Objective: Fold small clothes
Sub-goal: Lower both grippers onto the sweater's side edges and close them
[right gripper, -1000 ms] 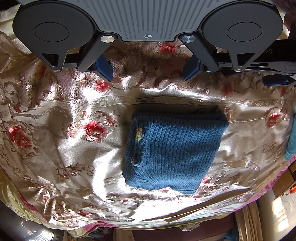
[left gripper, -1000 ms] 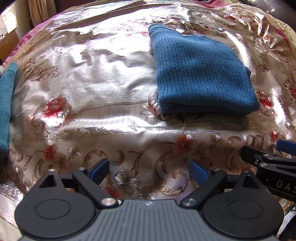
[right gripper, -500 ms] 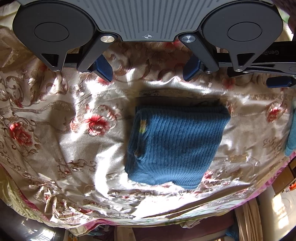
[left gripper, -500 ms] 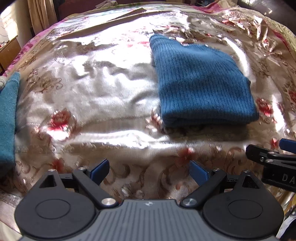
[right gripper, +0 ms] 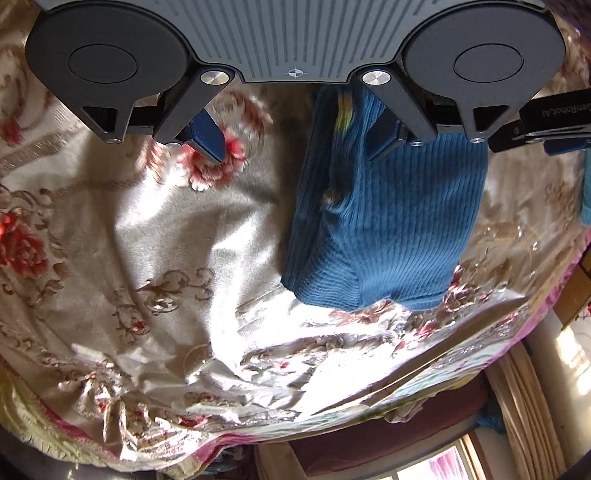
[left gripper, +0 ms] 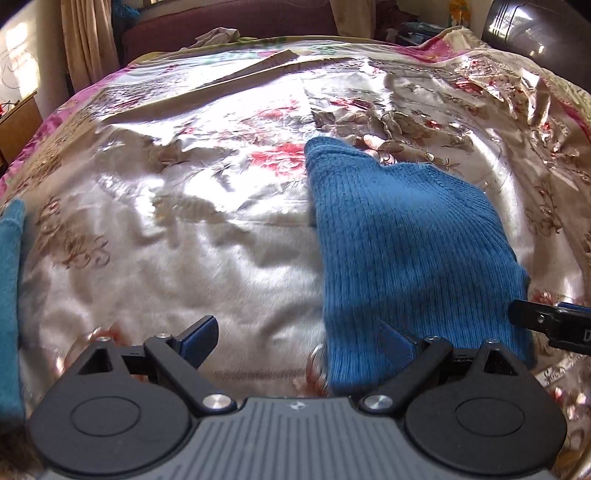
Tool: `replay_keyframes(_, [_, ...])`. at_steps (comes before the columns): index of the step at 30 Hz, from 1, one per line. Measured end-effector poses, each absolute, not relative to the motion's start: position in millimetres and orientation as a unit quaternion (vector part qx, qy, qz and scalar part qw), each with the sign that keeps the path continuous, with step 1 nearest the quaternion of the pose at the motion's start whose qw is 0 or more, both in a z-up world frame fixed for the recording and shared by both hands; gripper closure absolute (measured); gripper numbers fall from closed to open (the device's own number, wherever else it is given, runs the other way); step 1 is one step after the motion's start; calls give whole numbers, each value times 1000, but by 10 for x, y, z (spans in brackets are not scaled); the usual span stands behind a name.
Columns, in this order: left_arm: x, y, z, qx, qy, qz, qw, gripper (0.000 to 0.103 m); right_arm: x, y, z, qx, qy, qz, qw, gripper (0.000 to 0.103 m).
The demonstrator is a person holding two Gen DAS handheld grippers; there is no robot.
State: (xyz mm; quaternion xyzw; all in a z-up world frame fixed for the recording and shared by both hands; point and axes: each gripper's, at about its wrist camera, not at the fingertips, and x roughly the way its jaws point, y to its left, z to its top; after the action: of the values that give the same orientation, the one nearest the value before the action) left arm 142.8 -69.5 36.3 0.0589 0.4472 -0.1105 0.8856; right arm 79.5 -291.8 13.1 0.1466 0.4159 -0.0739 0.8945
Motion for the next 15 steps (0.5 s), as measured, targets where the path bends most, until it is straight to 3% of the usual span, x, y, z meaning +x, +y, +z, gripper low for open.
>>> replay_keyframes(7, [1708, -758, 302, 44, 438, -128, 889, 6, 1170, -3219, -82, 256, 417, -27, 872, 18])
replay_keyframes(15, [1859, -693, 184, 16, 430, -150, 890, 0, 1456, -3221, -166, 254, 417, 6, 872, 14])
